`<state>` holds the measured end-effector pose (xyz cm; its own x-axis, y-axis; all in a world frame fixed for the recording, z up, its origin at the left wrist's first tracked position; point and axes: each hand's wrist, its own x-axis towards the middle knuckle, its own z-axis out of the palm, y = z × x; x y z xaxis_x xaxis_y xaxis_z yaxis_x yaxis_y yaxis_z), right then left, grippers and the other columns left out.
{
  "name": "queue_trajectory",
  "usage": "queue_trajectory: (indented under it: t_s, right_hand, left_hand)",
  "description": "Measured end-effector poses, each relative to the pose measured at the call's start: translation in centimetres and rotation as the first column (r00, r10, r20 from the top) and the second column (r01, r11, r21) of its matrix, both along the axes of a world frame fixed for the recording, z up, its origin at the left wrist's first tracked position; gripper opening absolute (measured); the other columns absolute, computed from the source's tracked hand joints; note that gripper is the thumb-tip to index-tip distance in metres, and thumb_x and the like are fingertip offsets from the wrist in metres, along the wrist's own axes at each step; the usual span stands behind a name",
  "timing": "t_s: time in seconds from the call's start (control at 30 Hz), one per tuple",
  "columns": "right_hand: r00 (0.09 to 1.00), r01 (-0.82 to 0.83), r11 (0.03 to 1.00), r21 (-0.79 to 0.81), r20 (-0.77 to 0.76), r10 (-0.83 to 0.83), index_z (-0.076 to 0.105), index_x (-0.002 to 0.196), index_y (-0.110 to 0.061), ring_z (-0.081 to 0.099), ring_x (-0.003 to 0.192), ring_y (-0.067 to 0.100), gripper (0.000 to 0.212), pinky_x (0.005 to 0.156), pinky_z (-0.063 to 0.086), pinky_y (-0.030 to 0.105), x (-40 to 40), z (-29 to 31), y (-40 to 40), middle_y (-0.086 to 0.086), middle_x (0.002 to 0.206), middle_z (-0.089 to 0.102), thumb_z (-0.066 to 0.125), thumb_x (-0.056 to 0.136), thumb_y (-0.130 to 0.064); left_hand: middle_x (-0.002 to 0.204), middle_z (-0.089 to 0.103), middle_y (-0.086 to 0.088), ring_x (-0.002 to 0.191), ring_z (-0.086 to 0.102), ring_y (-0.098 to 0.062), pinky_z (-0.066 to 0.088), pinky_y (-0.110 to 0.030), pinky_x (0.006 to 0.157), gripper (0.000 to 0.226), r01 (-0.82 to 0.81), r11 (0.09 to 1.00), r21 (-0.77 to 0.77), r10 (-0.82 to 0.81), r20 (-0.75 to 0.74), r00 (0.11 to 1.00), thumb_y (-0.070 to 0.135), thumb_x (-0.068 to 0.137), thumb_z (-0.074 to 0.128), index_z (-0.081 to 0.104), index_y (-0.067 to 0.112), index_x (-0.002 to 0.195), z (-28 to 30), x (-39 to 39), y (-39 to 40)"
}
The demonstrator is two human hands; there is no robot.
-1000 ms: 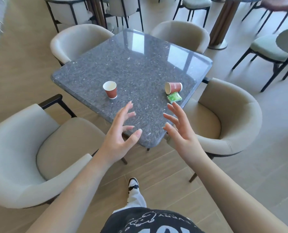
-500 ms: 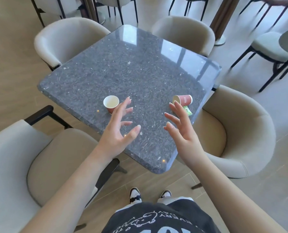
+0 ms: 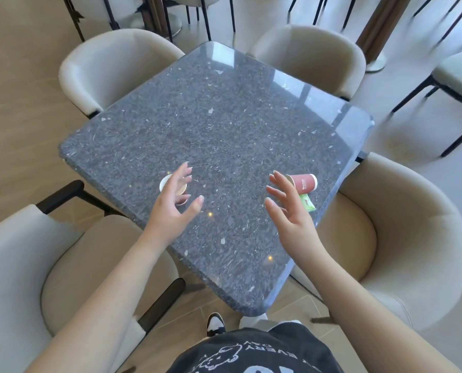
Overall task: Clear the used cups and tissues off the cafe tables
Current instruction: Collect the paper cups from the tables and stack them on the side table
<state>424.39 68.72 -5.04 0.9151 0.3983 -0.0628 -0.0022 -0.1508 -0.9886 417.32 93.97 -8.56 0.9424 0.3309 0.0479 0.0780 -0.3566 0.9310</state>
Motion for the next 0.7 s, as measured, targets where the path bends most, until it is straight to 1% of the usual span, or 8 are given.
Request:
queue_trajectory:
  t_s: [0.1, 0.17, 0.27, 0.4, 0.43, 0.5, 0.6, 0.7]
  right_hand:
    - [0.998, 0.036, 0.996, -0.085, -0.042, -0.039, 0.041, 0.147, -0.027, 0.048, 0.133, 0.005, 0.048, 0.099, 0.047, 0.021, 2.3, -1.3, -0.2, -0.013, 0.143, 0.047, 0.054, 0.103, -0.016]
    - [0.997, 0.052, 0.989, -0.137, -0.051, -0.059, 0.044, 0.147, -0.023, 0.048, 0.132, 0.006, 0.046, 0.092, 0.045, 0.009, 3.7, -2.1, -0.3, -0.011, 0.140, 0.049, 0.054, 0.102, -0.016]
    - [0.997, 0.055, 0.976, -0.212, -0.048, -0.066, 0.045, 0.148, -0.020, 0.047, 0.129, 0.005, 0.047, 0.080, 0.039, -0.003, 5.8, -3.2, -0.5, -0.003, 0.142, 0.050, 0.056, 0.102, -0.016]
    - [0.998, 0.043, 0.953, -0.298, -0.035, -0.056, 0.044, 0.148, -0.021, 0.045, 0.125, 0.001, 0.048, 0.083, 0.039, -0.001, 8.4, -4.6, -0.8, -0.005, 0.143, 0.049, 0.056, 0.102, -0.019]
    - [0.998, 0.042, 0.946, -0.322, -0.023, -0.052, 0.043, 0.148, -0.021, 0.045, 0.125, 0.001, 0.048, 0.088, 0.040, 0.005, 9.1, -4.9, -0.9, -0.005, 0.143, 0.049, 0.056, 0.102, -0.020]
    - [0.999, 0.044, 0.927, -0.372, 0.005, -0.046, 0.042, 0.149, -0.018, 0.045, 0.128, 0.005, 0.050, 0.100, 0.040, 0.021, 10.5, -5.6, -1.1, -0.002, 0.146, 0.048, 0.057, 0.101, -0.020]
    - [0.997, 0.081, 0.886, -0.457, 0.050, -0.066, 0.043, 0.148, -0.017, 0.049, 0.127, 0.012, 0.051, 0.105, 0.036, 0.028, 13.0, -6.5, -1.7, 0.004, 0.146, 0.047, 0.057, 0.100, -0.023]
    - [0.993, 0.120, 0.847, -0.518, 0.068, -0.100, 0.044, 0.147, -0.019, 0.053, 0.123, 0.018, 0.051, 0.108, 0.040, 0.037, 15.2, -7.5, -2.2, 0.006, 0.140, 0.048, 0.058, 0.098, -0.025]
  left_hand:
    - [0.151, 0.046, 0.012, 0.137, 0.044, 0.001, 0.043, -0.030, 0.108, 0.080, -0.070, 0.986, 0.150, 0.085, -0.091, 0.992, 0.048, 0.085, 0.067, 0.032, 0.034, 0.156, -2.1, 2.4, 2.5]
    - [0.156, 0.043, 0.005, 0.143, 0.041, -0.013, 0.037, -0.039, 0.115, 0.080, -0.057, 0.954, 0.295, 0.107, -0.156, 0.982, 0.036, 0.090, 0.074, 0.031, 0.030, 0.157, -3.9, 3.8, 3.8]
    - [0.166, 0.029, -0.007, 0.155, 0.021, -0.026, 0.023, -0.052, 0.124, 0.088, 0.015, 0.882, 0.471, 0.121, -0.258, 0.959, 0.031, 0.088, 0.079, 0.028, 0.022, 0.160, -6.0, 5.7, 5.3]
    - [0.171, 0.004, -0.008, 0.158, -0.002, -0.029, 0.016, -0.056, 0.123, 0.112, 0.069, 0.840, 0.539, 0.234, -0.473, 0.850, 0.046, 0.078, 0.086, 0.014, 0.032, 0.162, -8.4, 7.3, 6.5]
    - [0.170, 0.002, -0.010, 0.157, -0.001, -0.032, 0.017, -0.055, 0.123, 0.115, 0.065, 0.843, 0.534, 0.262, -0.514, 0.817, 0.046, 0.076, 0.088, 0.013, 0.034, 0.162, -8.9, 7.6, 6.7]
    - [0.166, 0.011, -0.015, 0.153, 0.015, -0.039, 0.023, -0.052, 0.121, 0.113, 0.038, 0.858, 0.512, 0.291, -0.545, 0.787, 0.040, 0.074, 0.090, 0.018, 0.031, 0.161, -9.7, 7.9, 7.0]
    - [0.150, 0.035, -0.017, 0.133, 0.047, -0.042, 0.040, -0.046, 0.108, 0.092, -0.048, 0.892, 0.449, 0.305, -0.520, 0.798, 0.024, 0.077, 0.088, 0.038, 0.024, 0.154, -10.5, 8.1, 7.3]
    - [0.140, 0.043, -0.016, 0.122, 0.055, -0.041, 0.045, -0.044, 0.099, 0.080, -0.084, 0.892, 0.445, 0.323, -0.494, 0.807, 0.022, 0.079, 0.087, 0.046, 0.025, 0.147, -10.4, 7.7, 6.8]
